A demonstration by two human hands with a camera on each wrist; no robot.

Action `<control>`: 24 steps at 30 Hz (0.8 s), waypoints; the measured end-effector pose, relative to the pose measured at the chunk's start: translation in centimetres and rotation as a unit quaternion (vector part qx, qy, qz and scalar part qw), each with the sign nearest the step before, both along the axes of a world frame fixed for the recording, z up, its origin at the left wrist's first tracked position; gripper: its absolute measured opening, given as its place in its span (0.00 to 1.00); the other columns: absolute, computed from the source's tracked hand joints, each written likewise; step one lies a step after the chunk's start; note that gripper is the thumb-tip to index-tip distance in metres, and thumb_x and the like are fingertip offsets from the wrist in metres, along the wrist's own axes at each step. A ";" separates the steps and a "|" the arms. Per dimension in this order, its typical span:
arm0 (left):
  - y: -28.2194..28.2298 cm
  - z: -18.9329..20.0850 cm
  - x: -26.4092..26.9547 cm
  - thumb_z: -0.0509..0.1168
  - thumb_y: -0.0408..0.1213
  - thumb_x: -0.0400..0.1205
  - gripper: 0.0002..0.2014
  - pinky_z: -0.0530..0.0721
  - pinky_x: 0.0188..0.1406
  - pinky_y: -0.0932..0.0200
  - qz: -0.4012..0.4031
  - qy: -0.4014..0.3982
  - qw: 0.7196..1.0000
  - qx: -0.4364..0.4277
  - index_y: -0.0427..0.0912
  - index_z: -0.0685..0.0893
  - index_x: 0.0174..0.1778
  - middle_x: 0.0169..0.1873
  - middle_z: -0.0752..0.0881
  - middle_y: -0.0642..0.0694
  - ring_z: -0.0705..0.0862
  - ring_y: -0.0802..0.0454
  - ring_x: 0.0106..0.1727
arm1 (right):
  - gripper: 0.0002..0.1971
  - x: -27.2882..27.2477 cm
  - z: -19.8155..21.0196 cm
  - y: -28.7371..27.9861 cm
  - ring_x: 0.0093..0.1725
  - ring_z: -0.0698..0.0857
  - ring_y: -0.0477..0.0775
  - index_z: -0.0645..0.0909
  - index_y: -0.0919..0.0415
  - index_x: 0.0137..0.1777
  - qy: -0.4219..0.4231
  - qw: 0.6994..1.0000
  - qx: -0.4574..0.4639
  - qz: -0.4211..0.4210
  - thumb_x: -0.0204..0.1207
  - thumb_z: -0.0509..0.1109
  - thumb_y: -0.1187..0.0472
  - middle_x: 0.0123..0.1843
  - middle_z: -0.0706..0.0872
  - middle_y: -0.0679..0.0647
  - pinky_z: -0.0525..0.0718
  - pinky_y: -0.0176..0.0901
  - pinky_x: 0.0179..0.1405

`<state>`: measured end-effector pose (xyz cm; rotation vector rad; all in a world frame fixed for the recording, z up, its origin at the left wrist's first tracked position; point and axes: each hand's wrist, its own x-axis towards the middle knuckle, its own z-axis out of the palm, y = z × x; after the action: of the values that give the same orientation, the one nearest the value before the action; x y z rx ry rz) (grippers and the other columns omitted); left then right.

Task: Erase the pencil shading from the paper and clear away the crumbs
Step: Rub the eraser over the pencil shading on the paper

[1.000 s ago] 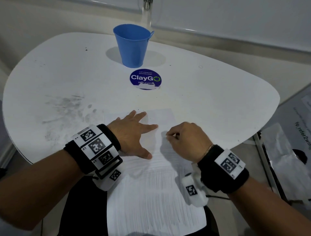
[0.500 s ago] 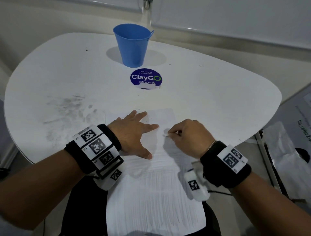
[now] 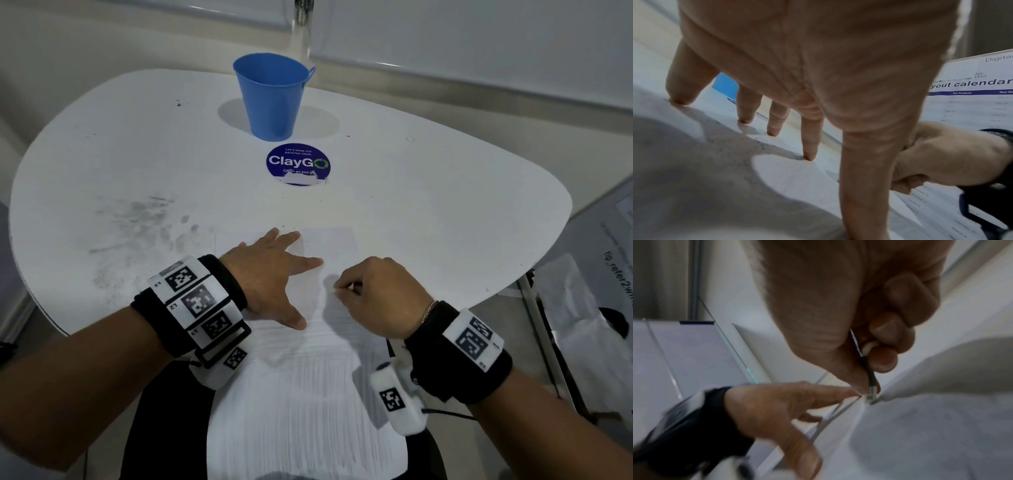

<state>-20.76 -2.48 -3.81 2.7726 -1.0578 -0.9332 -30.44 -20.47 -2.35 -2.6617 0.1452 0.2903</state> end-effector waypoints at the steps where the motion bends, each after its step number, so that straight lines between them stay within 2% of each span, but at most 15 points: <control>1: 0.0 0.1 0.0 0.74 0.69 0.70 0.53 0.45 0.87 0.36 0.000 0.000 1.000 0.001 0.75 0.46 0.85 0.88 0.35 0.57 0.31 0.52 0.88 | 0.10 0.2 0.1 -0.2 0.44 0.87 0.51 0.92 0.51 0.48 0.008 1.000 0.001 0.000 0.79 0.67 0.58 0.40 0.90 0.43 0.85 0.44 0.50; 3: 0.0 0.1 0.0 0.74 0.69 0.70 0.53 0.45 0.87 0.36 0.000 0.001 1.000 0.001 0.75 0.46 0.85 0.88 0.35 0.57 0.31 0.52 0.88 | 0.09 1.3 0.0 -1.7 0.48 0.87 0.51 0.92 0.50 0.49 -0.001 0.999 -0.007 -0.042 0.79 0.68 0.57 0.45 0.91 0.44 0.84 0.44 0.53; 5: 0.1 0.0 0.0 0.74 0.69 0.70 0.53 0.45 0.87 0.36 0.001 -0.001 1.000 -0.001 0.76 0.46 0.85 0.88 0.35 0.57 0.31 0.52 0.88 | 0.09 1.7 -0.4 -2.7 0.48 0.86 0.53 0.91 0.50 0.47 -0.027 0.996 -0.014 -0.080 0.79 0.69 0.57 0.44 0.91 0.46 0.85 0.46 0.52; 8: 0.1 0.0 0.0 0.74 0.69 0.70 0.53 0.45 0.87 0.37 0.000 0.001 1.000 -0.003 0.76 0.47 0.84 0.88 0.35 0.57 0.31 0.52 0.88 | 0.09 1.0 -0.7 -1.3 0.41 0.85 0.55 0.91 0.53 0.44 -0.028 0.999 -0.023 -0.038 0.77 0.67 0.59 0.34 0.87 0.45 0.85 0.46 0.46; 10: 0.1 0.1 -0.1 0.74 0.68 0.70 0.53 0.45 0.87 0.37 -0.002 0.001 1.000 -0.002 0.76 0.46 0.84 0.88 0.35 0.58 0.31 0.52 0.88 | 0.10 0.7 -0.6 -0.8 0.42 0.85 0.54 0.91 0.52 0.45 -0.007 1.000 -0.018 -0.014 0.77 0.67 0.58 0.35 0.87 0.45 0.84 0.45 0.46; 12: 0.2 0.2 -0.1 0.74 0.68 0.70 0.52 0.46 0.87 0.37 -0.003 0.000 1.000 0.000 0.76 0.47 0.84 0.88 0.35 0.58 0.31 0.53 0.88 | 0.09 1.5 -0.5 -2.2 0.44 0.86 0.54 0.91 0.51 0.45 -0.011 0.999 -0.028 -0.043 0.78 0.67 0.58 0.39 0.89 0.46 0.83 0.44 0.48; 14: 0.2 0.2 -0.2 0.74 0.68 0.71 0.52 0.46 0.87 0.36 -0.003 -0.002 1.000 0.003 0.76 0.47 0.84 0.88 0.35 0.58 0.31 0.53 0.88 | 0.09 2.0 -0.2 -3.8 0.43 0.86 0.55 0.91 0.52 0.43 -0.039 0.995 -0.035 -0.084 0.78 0.68 0.58 0.34 0.86 0.45 0.82 0.43 0.44; 17: 0.1 0.3 -0.1 0.74 0.69 0.71 0.52 0.44 0.88 0.37 -0.011 -0.009 1.000 0.007 0.75 0.46 0.85 0.88 0.35 0.57 0.31 0.52 0.88 | 0.09 2.0 0.0 -4.1 0.35 0.83 0.48 0.91 0.54 0.41 -0.068 0.994 0.007 -0.083 0.78 0.70 0.59 0.27 0.83 0.41 0.77 0.40 0.38; 20: -0.1 0.3 0.0 0.74 0.68 0.71 0.53 0.39 0.87 0.39 -0.023 -0.013 1.000 0.008 0.74 0.46 0.85 0.88 0.33 0.55 0.28 0.53 0.87 | 0.08 1.7 -0.6 -2.8 0.33 0.82 0.43 0.91 0.52 0.41 -0.040 0.998 0.027 -0.049 0.78 0.70 0.58 0.27 0.83 0.40 0.77 0.39 0.38; 24: -0.4 0.3 0.4 0.73 0.65 0.74 0.51 0.36 0.87 0.41 -0.062 0.003 0.998 0.008 0.75 0.44 0.85 0.87 0.29 0.56 0.25 0.54 0.85 | 0.08 1.5 -1.4 -2.0 0.33 0.81 0.47 0.91 0.52 0.45 -0.025 0.998 0.031 -0.045 0.80 0.69 0.57 0.26 0.79 0.39 0.81 0.42 0.39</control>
<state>-20.38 -2.85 -3.54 2.7430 -1.2396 -0.9656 -28.95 -22.43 -3.78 -2.5900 0.2347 0.1953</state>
